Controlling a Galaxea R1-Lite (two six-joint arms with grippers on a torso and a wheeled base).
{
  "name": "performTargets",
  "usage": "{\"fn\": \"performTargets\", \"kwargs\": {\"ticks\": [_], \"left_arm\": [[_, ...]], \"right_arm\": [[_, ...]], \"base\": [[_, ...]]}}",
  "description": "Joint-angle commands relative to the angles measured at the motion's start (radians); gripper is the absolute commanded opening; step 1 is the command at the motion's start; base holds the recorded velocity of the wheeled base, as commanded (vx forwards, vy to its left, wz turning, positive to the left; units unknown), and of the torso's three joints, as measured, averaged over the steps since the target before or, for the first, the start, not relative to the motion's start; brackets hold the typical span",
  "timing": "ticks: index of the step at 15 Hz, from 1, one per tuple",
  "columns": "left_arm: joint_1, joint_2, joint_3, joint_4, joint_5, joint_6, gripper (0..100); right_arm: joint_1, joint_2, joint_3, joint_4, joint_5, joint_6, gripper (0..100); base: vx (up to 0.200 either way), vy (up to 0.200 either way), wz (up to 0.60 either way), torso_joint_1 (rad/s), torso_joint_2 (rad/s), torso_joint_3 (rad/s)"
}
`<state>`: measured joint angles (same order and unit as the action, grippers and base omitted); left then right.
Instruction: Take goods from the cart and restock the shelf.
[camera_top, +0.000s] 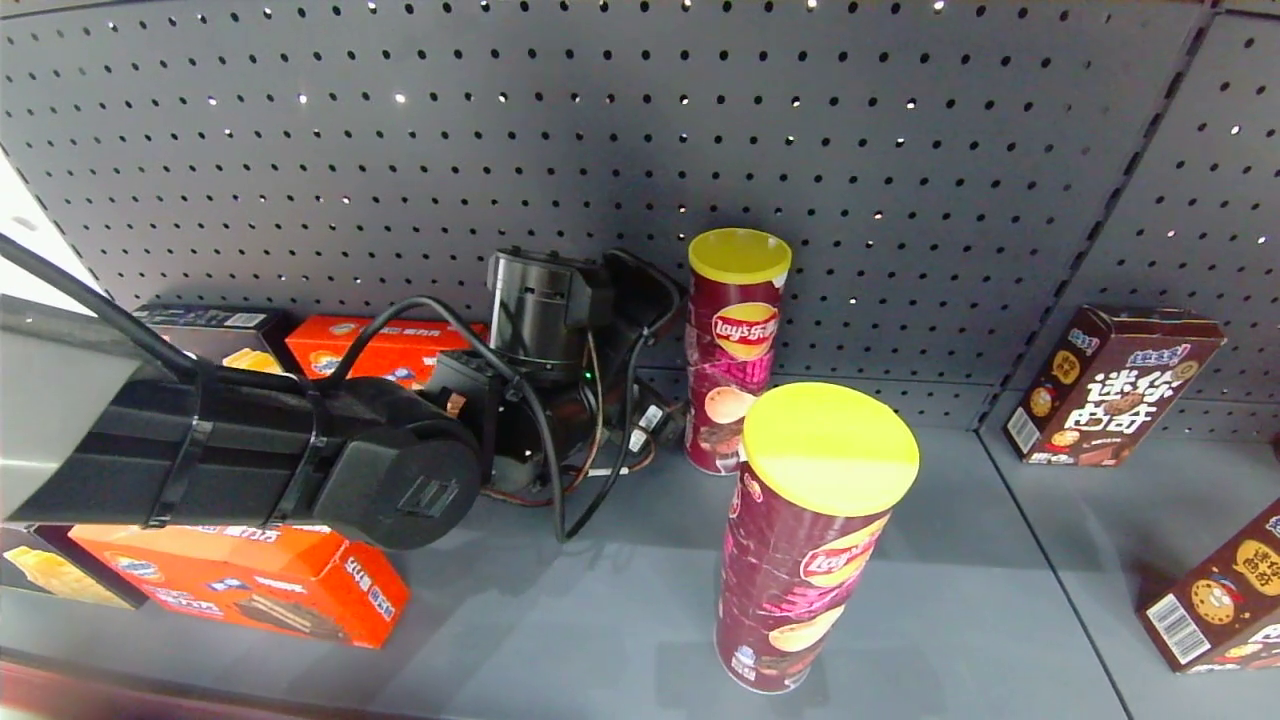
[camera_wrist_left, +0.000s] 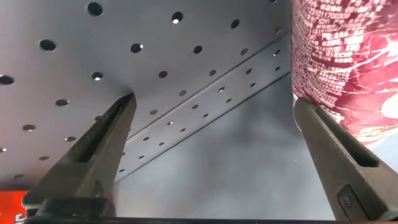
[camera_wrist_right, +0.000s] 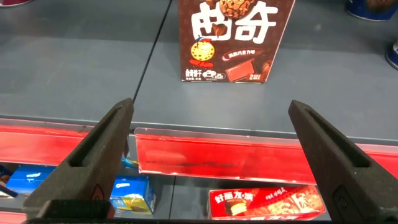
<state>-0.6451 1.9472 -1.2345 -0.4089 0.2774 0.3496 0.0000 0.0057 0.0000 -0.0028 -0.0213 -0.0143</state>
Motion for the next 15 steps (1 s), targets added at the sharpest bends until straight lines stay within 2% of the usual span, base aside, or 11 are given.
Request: {"fn": "performTargets", "kwargs": {"ticks": [1, 6, 10, 13, 14, 15], "left_arm": [[-0.008, 0.004, -0.005, -0.001, 0.0, 0.0, 100], [-0.018, -0.011, 0.006, -0.001, 0.003, -0.003, 100], [-0.007, -0.131, 0.021, 0.012, 0.002, -0.001, 100], [0.005, -0.304, 0.161, 0.016, 0.006, -0.004, 100], [0.005, -0.304, 0.161, 0.016, 0.006, -0.004, 100], [0.007, -0.381, 0.221, 0.012, 0.011, -0.004, 100]], "right_arm": [[0.0, 0.0, 0.0, 0.0, 0.0, 0.0, 100], [0.0, 0.0, 0.0, 0.0, 0.0, -0.001, 100], [0.0, 0.0, 0.0, 0.0, 0.0, -0.001, 100], [0.0, 0.002, 0.0, 0.0, 0.0, -0.001, 100], [0.0, 0.002, 0.0, 0.0, 0.0, -0.001, 100], [0.0, 0.0, 0.0, 0.0, 0.0, 0.0, 100]], "base": [[0.0, 0.0, 0.0, 0.0, 0.0, 0.0], [0.0, 0.0, 0.0, 0.0, 0.0, 0.0], [0.0, 0.0, 0.0, 0.0, 0.0, 0.0], [0.0, 0.0, 0.0, 0.0, 0.0, 0.0], [0.0, 0.0, 0.0, 0.0, 0.0, 0.0], [0.0, 0.0, 0.0, 0.0, 0.0, 0.0]]}}
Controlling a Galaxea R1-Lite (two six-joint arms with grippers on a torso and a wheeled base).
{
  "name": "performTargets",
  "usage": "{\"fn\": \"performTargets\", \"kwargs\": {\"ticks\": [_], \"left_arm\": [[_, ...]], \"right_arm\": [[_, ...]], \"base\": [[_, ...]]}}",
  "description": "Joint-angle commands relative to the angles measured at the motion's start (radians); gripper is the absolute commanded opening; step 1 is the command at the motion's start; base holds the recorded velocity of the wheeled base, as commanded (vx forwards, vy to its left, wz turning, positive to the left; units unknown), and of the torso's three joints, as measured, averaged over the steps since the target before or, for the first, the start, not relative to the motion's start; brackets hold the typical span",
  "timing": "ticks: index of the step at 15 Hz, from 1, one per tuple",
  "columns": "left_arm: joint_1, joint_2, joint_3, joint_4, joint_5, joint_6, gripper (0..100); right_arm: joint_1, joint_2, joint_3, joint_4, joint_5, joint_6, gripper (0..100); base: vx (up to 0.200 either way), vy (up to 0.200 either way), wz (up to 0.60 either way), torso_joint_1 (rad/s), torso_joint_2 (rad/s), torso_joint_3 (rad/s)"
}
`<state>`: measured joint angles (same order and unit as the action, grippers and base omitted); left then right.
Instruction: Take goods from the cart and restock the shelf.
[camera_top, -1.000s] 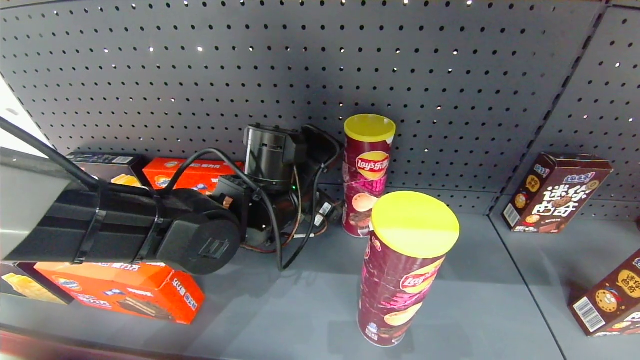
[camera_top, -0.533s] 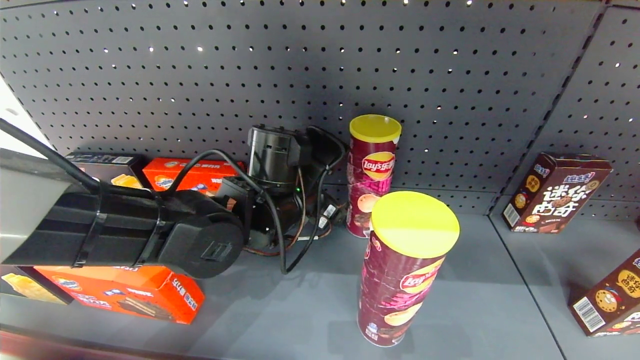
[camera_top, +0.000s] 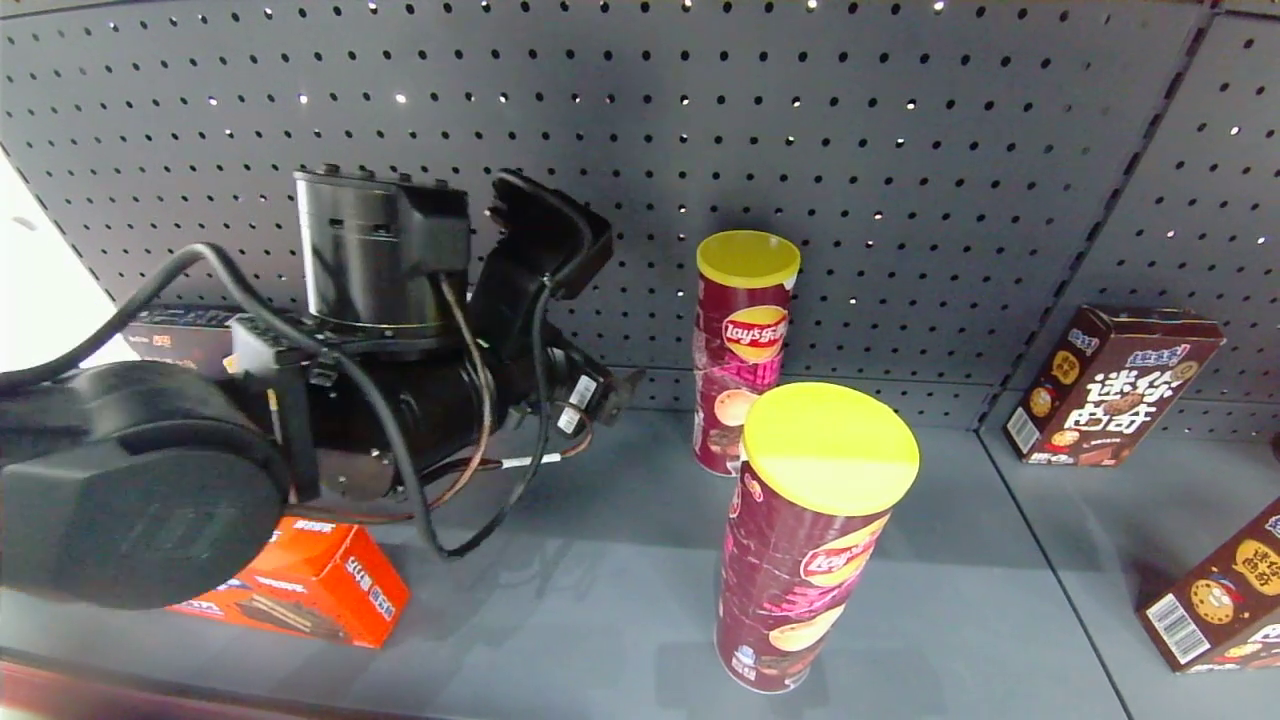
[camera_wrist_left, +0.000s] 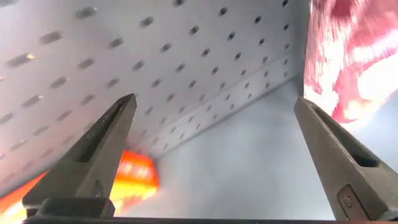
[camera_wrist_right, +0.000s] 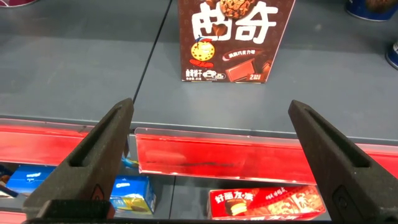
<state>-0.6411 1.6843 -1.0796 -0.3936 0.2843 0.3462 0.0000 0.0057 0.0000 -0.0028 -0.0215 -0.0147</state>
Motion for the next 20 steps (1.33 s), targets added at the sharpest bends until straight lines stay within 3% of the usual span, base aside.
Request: {"fn": "performTargets", "kwargs": {"ticks": [1, 4, 6, 8, 10, 13, 15, 18, 20], "left_arm": [[0.003, -0.192, 0.112, -0.005, 0.018, -0.003, 100], [-0.003, -0.373, 0.233, -0.011, 0.059, -0.006, 100], [-0.049, -0.549, 0.368, -0.008, 0.076, 0.008, 100], [-0.086, -0.733, 0.491, -0.001, 0.207, 0.043, 100], [-0.078, -0.891, 0.587, 0.052, 0.335, 0.066, 100], [-0.066, -1.117, 0.655, 0.297, 0.612, 0.106, 100], [-0.052, -1.241, 0.762, 0.309, 0.681, 0.106, 100], [0.008, -1.388, 0.911, 0.311, 0.694, 0.091, 100], [0.001, -1.509, 1.05, 0.311, 0.694, 0.033, 100]], "right_arm": [[0.0, 0.0, 0.0, 0.0, 0.0, 0.001, 100], [0.0, 0.0, 0.0, 0.0, 0.0, 0.001, 100], [0.0, 0.002, 0.0, 0.0, 0.0, 0.001, 100], [0.0, 0.002, 0.0, 0.0, 0.0, 0.001, 100], [0.0, 0.0, 0.0, 0.0, 0.0, -0.001, 100], [0.0, 0.0, 0.0, 0.0, 0.0, -0.001, 100], [0.0, 0.002, 0.0, 0.0, 0.0, -0.001, 100], [0.0, 0.002, 0.0, 0.0, 0.0, -0.001, 100], [0.0, 0.0, 0.0, 0.0, 0.0, -0.001, 100]], "base": [[0.0, 0.0, 0.0, 0.0, 0.0, 0.0], [0.0, 0.0, 0.0, 0.0, 0.0, 0.0], [0.0, 0.0, 0.0, 0.0, 0.0, 0.0], [0.0, 0.0, 0.0, 0.0, 0.0, 0.0], [0.0, 0.0, 0.0, 0.0, 0.0, 0.0], [0.0, 0.0, 0.0, 0.0, 0.0, 0.0], [0.0, 0.0, 0.0, 0.0, 0.0, 0.0], [0.0, 0.0, 0.0, 0.0, 0.0, 0.0], [0.0, 0.0, 0.0, 0.0, 0.0, 0.0]]}}
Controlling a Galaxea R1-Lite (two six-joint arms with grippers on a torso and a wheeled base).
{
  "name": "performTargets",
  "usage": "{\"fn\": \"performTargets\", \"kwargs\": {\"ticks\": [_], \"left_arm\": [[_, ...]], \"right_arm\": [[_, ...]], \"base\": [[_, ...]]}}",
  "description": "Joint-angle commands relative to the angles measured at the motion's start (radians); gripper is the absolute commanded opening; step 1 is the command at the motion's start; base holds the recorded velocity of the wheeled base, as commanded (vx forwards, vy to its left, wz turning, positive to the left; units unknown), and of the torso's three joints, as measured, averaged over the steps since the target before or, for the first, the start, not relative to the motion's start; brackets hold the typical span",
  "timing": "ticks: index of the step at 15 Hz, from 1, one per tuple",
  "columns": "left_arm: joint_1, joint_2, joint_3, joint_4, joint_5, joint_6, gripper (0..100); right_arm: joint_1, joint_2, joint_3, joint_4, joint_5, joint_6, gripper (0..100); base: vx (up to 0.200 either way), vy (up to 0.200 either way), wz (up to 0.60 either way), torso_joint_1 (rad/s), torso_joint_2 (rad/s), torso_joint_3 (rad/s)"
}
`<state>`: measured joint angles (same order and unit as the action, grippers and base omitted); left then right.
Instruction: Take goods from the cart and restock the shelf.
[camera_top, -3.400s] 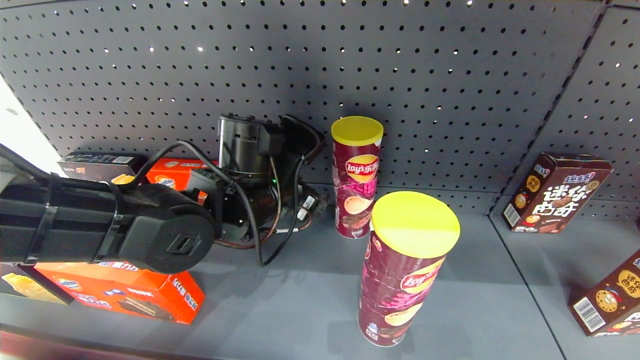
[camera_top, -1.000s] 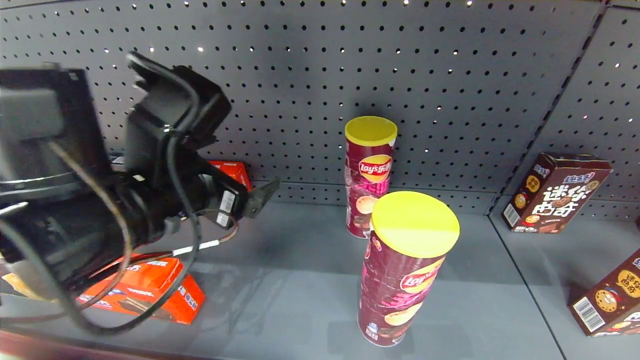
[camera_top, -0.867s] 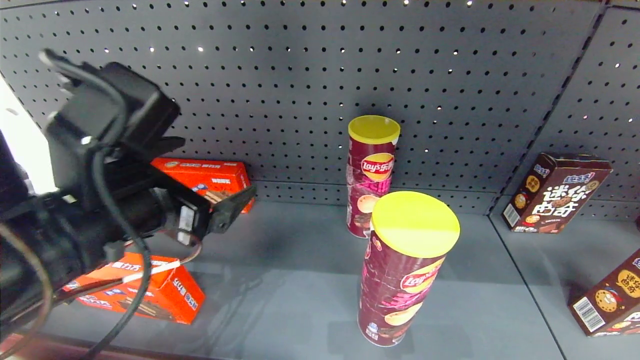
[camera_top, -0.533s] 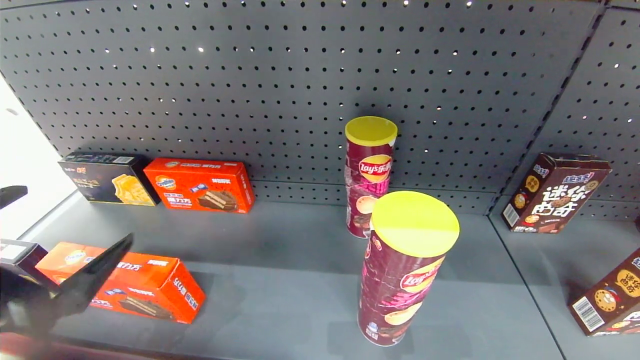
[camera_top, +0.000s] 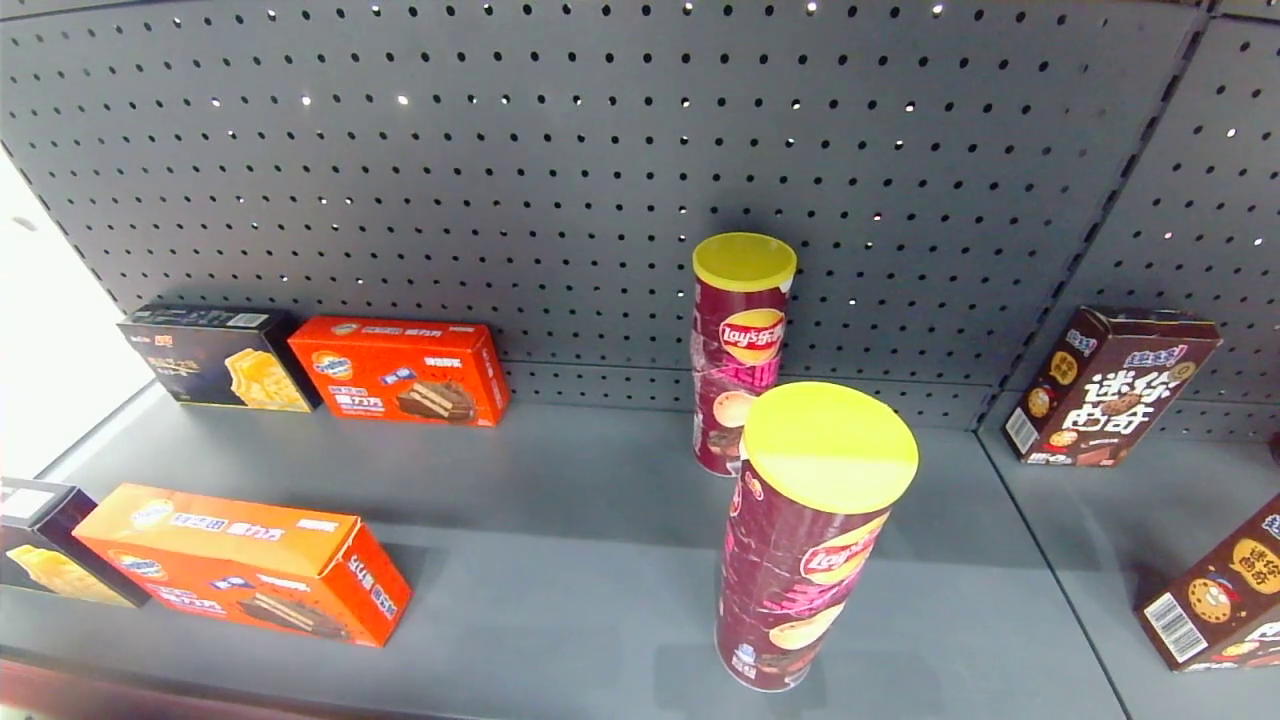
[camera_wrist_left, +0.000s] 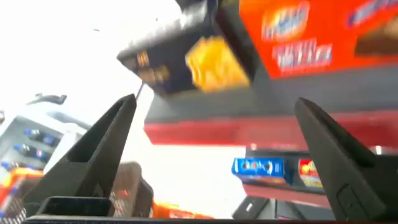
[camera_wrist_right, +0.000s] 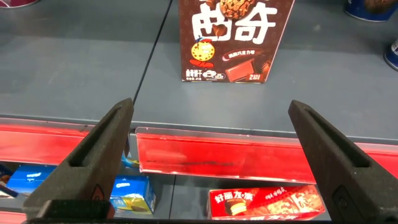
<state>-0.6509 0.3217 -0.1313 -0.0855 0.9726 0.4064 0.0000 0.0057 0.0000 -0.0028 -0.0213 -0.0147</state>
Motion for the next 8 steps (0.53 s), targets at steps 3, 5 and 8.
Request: {"fn": "performTargets", "kwargs": {"ticks": [3, 5, 8], "left_arm": [[0.033, -0.193, 0.131, 0.004, 0.006, -0.035, 100], [0.18, -0.081, 0.131, 0.006, 0.006, -0.041, 100], [0.393, -0.007, 0.131, 0.006, 0.006, -0.044, 100]], "right_arm": [[0.0, 0.002, 0.0, 0.0, 0.0, -0.001, 100], [0.0, 0.002, 0.0, 0.0, 0.0, -0.001, 100], [0.0, 0.0, 0.0, 0.0, 0.0, -0.001, 100]], "base": [[0.0, 0.0, 0.0, 0.0, 0.0, 0.0], [0.0, 0.0, 0.0, 0.0, 0.0, 0.0], [0.0, 0.0, 0.0, 0.0, 0.0, 0.0]]}}
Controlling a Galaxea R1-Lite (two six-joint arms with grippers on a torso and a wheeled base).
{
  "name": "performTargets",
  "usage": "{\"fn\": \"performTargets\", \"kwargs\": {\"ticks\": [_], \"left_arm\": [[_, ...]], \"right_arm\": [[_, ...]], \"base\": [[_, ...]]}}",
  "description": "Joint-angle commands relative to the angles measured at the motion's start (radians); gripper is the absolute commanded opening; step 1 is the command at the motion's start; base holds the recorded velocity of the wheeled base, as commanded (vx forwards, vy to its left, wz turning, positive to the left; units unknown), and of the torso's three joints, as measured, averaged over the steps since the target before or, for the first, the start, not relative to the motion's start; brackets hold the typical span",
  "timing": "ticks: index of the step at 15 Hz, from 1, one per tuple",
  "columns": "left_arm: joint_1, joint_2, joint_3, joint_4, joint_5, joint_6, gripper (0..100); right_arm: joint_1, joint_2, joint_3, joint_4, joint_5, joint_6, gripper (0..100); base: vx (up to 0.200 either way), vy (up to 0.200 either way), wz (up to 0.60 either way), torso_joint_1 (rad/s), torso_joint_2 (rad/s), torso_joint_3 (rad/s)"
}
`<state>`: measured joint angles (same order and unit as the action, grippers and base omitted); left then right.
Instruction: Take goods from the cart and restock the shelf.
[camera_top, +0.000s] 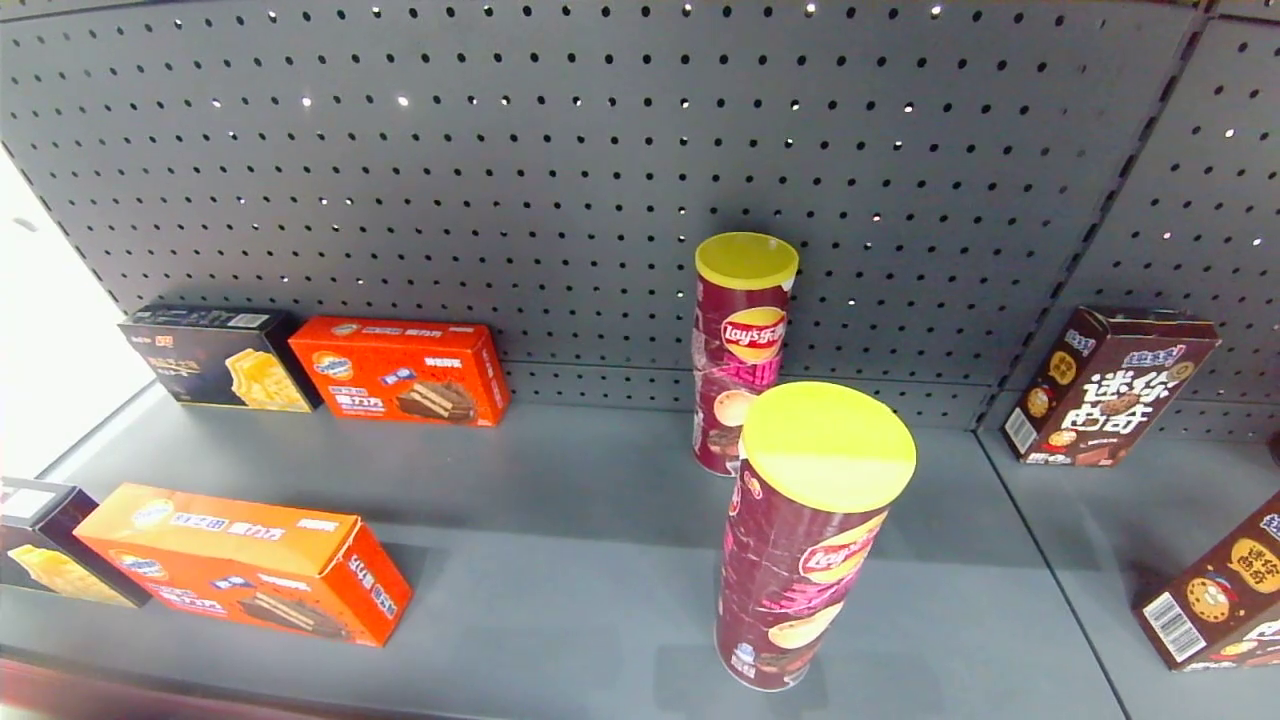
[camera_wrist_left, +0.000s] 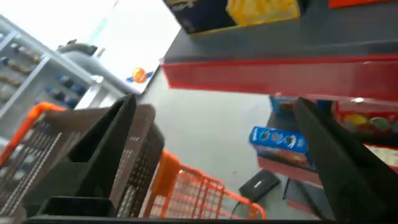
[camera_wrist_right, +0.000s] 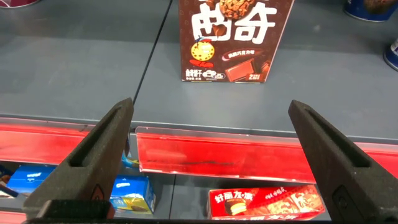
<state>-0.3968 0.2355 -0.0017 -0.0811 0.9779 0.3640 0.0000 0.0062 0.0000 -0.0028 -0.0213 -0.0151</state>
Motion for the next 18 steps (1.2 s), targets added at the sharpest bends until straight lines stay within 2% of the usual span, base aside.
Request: {"fn": "performTargets", "kwargs": {"ticks": [1, 2, 3, 4, 5, 6, 7, 9, 10, 11, 13, 15, 18], "left_arm": [[0.223, 0.079, 0.002, 0.001, 0.001, -0.025, 100], [0.253, 0.079, 0.002, 0.001, 0.001, -0.051, 100], [0.263, 0.076, 0.002, 0.004, 0.001, -0.125, 100], [0.222, 0.047, 0.002, 0.012, -0.019, -0.192, 100], [0.108, -0.073, 0.002, 0.02, -0.107, -0.195, 100], [0.019, -0.143, 0.002, 0.02, -0.151, -0.197, 100], [-0.139, -0.232, 0.002, 0.02, -0.183, -0.192, 100], [-0.27, -0.236, 0.002, 0.02, -0.185, -0.192, 100], [-0.295, -0.236, 0.002, 0.021, -0.192, -0.191, 100], [-0.336, -0.236, 0.002, 0.021, -0.228, -0.172, 100], [-0.405, -0.194, 0.002, 0.021, -0.301, -0.105, 100], [-0.442, -0.143, 0.002, 0.02, -0.312, -0.097, 100], [-0.547, -0.067, 0.0, 0.02, -0.32, -0.109, 100]], "right_arm": [[0.0, 0.0, 0.0, 0.0, 0.0, 0.0, 100], [0.0, 0.001, 0.0, 0.0, 0.0, 0.0, 100], [0.0, 0.001, 0.0, 0.0, 0.0, 0.0, 100], [0.0, 0.001, 0.0, 0.0, 0.0, 0.0, 100], [0.0, 0.0, 0.0, 0.0, 0.0, 0.0, 100], [0.0, 0.001, 0.0, 0.0, 0.0, 0.0, 100], [0.0, 0.001, 0.0, 0.0, 0.0, 0.0, 100], [0.0, 0.001, 0.0, 0.0, 0.0, 0.0, 100], [0.0, 0.0, 0.0, 0.0, 0.0, 0.0, 100], [0.0, 0.0, 0.0, 0.0, 0.0, 0.001, 100], [0.0, 0.001, 0.0, 0.0, 0.0, 0.001, 100], [0.0, 0.0, 0.0, 0.0, 0.0, 0.001, 100], [0.0, 0.0, 0.0, 0.0, 0.0, 0.001, 100]], "base": [[0.0, 0.0, 0.0, 0.0, 0.0, 0.0], [0.0, 0.0, 0.0, 0.0, 0.0, 0.0], [0.0, 0.0, 0.0, 0.0, 0.0, 0.0], [0.0, 0.0, 0.0, 0.0, 0.0, 0.0], [0.0, 0.0, 0.0, 0.0, 0.0, 0.0], [0.0, 0.0, 0.0, 0.0, 0.0, 0.0], [0.0, 0.0, 0.0, 0.0, 0.0, 0.0], [0.0, 0.0, 0.0, 0.0, 0.0, 0.0], [0.0, 0.0, 0.0, 0.0, 0.0, 0.0], [0.0, 0.0, 0.0, 0.0, 0.0, 0.0], [0.0, 0.0, 0.0, 0.0, 0.0, 0.0], [0.0, 0.0, 0.0, 0.0, 0.0, 0.0], [0.0, 0.0, 0.0, 0.0, 0.0, 0.0]]}}
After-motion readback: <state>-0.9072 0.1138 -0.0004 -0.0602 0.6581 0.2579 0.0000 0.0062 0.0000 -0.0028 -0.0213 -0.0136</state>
